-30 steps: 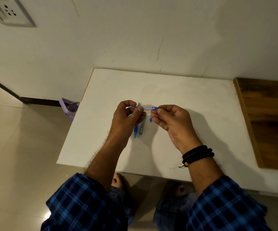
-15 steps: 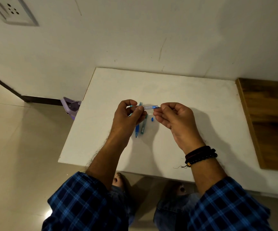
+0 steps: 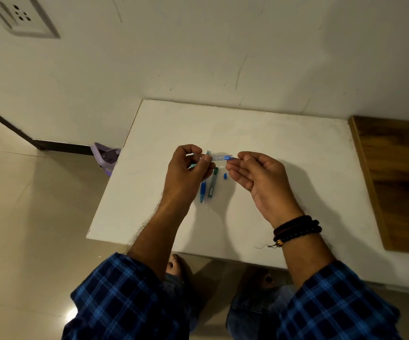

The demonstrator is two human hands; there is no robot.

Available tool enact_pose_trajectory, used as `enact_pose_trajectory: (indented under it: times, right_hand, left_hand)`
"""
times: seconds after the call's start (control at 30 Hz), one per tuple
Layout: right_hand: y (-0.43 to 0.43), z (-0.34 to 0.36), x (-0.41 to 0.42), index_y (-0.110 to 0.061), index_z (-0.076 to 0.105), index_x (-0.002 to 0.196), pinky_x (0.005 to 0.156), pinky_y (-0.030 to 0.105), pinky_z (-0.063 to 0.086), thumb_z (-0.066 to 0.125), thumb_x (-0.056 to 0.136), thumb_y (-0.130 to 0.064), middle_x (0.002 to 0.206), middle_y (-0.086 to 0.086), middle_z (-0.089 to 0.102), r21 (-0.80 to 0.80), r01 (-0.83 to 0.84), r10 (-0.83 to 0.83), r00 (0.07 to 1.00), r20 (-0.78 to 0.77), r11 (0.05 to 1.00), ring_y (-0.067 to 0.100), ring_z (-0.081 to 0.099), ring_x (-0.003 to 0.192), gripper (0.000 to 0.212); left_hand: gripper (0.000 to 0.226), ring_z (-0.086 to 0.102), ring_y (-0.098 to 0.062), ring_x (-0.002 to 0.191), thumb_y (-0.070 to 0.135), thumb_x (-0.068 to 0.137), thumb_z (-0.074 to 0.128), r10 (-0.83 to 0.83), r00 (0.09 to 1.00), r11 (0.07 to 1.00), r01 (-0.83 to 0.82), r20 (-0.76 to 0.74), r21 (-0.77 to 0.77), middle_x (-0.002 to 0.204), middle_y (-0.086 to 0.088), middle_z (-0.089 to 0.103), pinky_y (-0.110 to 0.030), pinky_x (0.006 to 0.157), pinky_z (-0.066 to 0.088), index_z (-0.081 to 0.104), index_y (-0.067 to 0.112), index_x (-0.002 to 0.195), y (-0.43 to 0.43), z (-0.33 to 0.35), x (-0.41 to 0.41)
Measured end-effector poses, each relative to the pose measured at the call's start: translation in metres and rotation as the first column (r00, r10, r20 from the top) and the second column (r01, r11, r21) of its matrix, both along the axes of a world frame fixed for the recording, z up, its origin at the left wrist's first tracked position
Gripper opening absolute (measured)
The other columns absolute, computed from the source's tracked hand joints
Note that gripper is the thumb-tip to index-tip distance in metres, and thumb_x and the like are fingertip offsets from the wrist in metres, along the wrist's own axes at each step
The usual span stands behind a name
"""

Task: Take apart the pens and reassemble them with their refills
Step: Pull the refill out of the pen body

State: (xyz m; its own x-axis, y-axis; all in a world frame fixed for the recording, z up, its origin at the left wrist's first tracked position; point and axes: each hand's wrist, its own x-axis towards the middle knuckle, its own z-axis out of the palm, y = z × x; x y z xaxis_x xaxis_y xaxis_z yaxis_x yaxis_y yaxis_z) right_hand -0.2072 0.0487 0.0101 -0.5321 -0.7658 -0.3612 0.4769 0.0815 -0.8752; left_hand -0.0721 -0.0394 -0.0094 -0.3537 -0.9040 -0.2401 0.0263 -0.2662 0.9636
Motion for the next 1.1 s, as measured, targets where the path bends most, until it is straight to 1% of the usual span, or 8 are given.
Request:
enact_pose_trajectory:
  times: [0.13, 0.27, 0.47, 0.6, 0.73, 0.93, 1.1]
  right_hand:
    - [0.0005, 0.0006, -0.0002, 0.002, 0.065, 0.114, 0.078, 0.028, 0.061, 0.055, 0.101, -0.006, 0.102, 0.019, 0.076, -0.003, -0.023, 0.023, 0.999, 0.049, 1.000, 0.027, 0.075, 0.095, 0.018]
    - [0.0003, -0.0012, 0.0010, -0.001, 0.068, 0.110, 0.077, 0.027, 0.061, 0.062, 0.097, -0.003, 0.098, 0.015, 0.077, 0.030, -0.031, 0.031, 1.000, 0.007, 0.999, 0.025, 0.076, 0.093, 0.015]
    - [0.0007, -0.0002, 0.0012, -0.002, 0.069, 0.107, 0.076, 0.026, 0.062, 0.064, 0.095, -0.001, 0.096, 0.014, 0.078, 0.073, -0.021, 0.021, 1.000, 0.000, 0.997, 0.023, 0.076, 0.090, 0.013]
    - [-0.0001, 0.0000, 0.0004, -0.003, 0.069, 0.106, 0.076, 0.026, 0.062, 0.064, 0.095, -0.002, 0.095, 0.013, 0.078, 0.083, -0.013, 0.014, 1.000, -0.001, 0.996, 0.022, 0.077, 0.089, 0.012]
    - [-0.0002, -0.0003, 0.0001, -0.003, 0.069, 0.106, 0.074, 0.026, 0.061, 0.064, 0.095, -0.004, 0.095, 0.014, 0.078, 0.089, -0.015, 0.016, 1.000, -0.011, 0.996, 0.022, 0.077, 0.088, 0.012]
    - [0.0003, -0.0014, 0.0006, -0.005, 0.069, 0.105, 0.074, 0.026, 0.061, 0.064, 0.096, -0.007, 0.093, 0.013, 0.078, 0.106, -0.020, 0.025, 0.999, -0.041, 0.994, 0.023, 0.077, 0.088, 0.010]
    - [0.0007, -0.0004, -0.0006, -0.005, 0.069, 0.106, 0.076, 0.028, 0.062, 0.064, 0.097, -0.009, 0.095, 0.014, 0.078, 0.112, -0.012, 0.019, 0.998, -0.060, 0.994, 0.024, 0.077, 0.090, 0.011]
  left_hand:
    - [0.015, 0.075, -0.023, 0.096, 0.012, 0.096, 0.066, 0.013, 0.995, 0.994, -0.003, 0.097, -0.108, 0.104, -0.012, 0.068, -0.028, 0.082, 0.061, 0.056, 0.012, 0.107, -0.0011, 0.0027, -0.0029]
    - [0.016, 0.075, -0.018, 0.090, 0.010, 0.095, 0.067, 0.025, 0.991, 0.985, -0.002, 0.130, -0.175, 0.099, -0.005, 0.069, -0.026, 0.081, 0.061, 0.055, 0.016, 0.104, 0.0001, 0.0040, -0.0036]
    - [0.015, 0.075, -0.021, 0.093, 0.009, 0.094, 0.068, 0.023, 0.991, 0.985, 0.000, 0.133, -0.175, 0.099, -0.008, 0.070, -0.029, 0.081, 0.062, 0.056, 0.016, 0.101, -0.0010, 0.0032, -0.0041]
    - [0.015, 0.075, -0.021, 0.093, 0.010, 0.094, 0.068, 0.022, 0.994, 0.989, -0.005, 0.109, -0.151, 0.097, -0.006, 0.069, -0.029, 0.081, 0.062, 0.056, 0.017, 0.101, -0.0009, 0.0037, -0.0041]
    - [0.016, 0.075, -0.020, 0.093, 0.012, 0.094, 0.068, 0.020, 0.993, 0.991, -0.005, 0.114, -0.132, 0.097, -0.005, 0.069, -0.032, 0.083, 0.062, 0.055, 0.018, 0.100, 0.0000, 0.0039, -0.0041]
    - [0.016, 0.075, -0.015, 0.090, 0.012, 0.095, 0.068, 0.020, 0.991, 0.990, -0.001, 0.134, -0.140, 0.101, -0.008, 0.070, -0.028, 0.079, 0.062, 0.055, 0.015, 0.104, -0.0009, 0.0044, -0.0046]
    - [0.016, 0.076, -0.014, 0.088, 0.012, 0.095, 0.067, 0.024, 0.993, 0.992, -0.009, 0.117, -0.123, 0.093, -0.002, 0.068, -0.028, 0.080, 0.062, 0.054, 0.016, 0.103, -0.0007, 0.0058, -0.0043]
